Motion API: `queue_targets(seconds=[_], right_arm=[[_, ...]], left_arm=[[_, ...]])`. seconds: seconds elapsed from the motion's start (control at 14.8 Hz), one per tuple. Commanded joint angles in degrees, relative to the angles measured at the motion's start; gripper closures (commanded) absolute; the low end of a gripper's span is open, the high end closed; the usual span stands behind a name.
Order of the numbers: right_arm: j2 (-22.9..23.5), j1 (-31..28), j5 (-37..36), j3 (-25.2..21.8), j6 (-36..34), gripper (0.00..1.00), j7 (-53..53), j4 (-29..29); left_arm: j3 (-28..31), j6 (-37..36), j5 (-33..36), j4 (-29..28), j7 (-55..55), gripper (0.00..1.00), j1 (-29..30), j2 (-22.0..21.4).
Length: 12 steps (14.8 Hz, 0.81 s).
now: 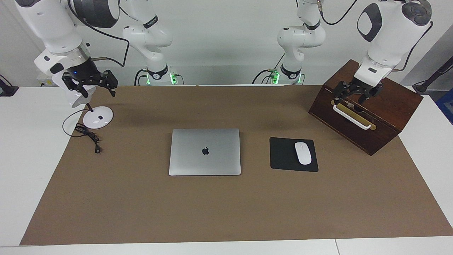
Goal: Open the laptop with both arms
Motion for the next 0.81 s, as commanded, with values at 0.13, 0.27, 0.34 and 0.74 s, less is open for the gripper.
queue_targets(seconds=[0.13, 0.27, 0.34, 0.74], right_arm=[[-1.1, -0.2, 0.7, 0.1, 1.4, 0.00, 1.1, -1.6], [-1.1, -0.2, 0.7, 0.2, 1.4, 0.00, 1.1, -1.6], [-1.1, -0.2, 0.7, 0.2, 1.4, 0.00, 1.1, -1.7], [-1.1, -0.4, 0.7, 0.1, 1.4, 0.00, 0.9, -2.9]], left_arm=[[0.0, 0.6, -0.5, -0.7, -1.6, 1.00, -0.2, -1.0], [0.0, 0.1, -0.5, -0.6, -1.7, 1.00, -0.3, -0.9], [-0.1, -0.1, -0.6, -0.4, -1.7, 1.00, -0.3, -0.9], [-0.7, 2.2, -2.9, -0.6, -5.1, 1.00, -0.5, -0.7]])
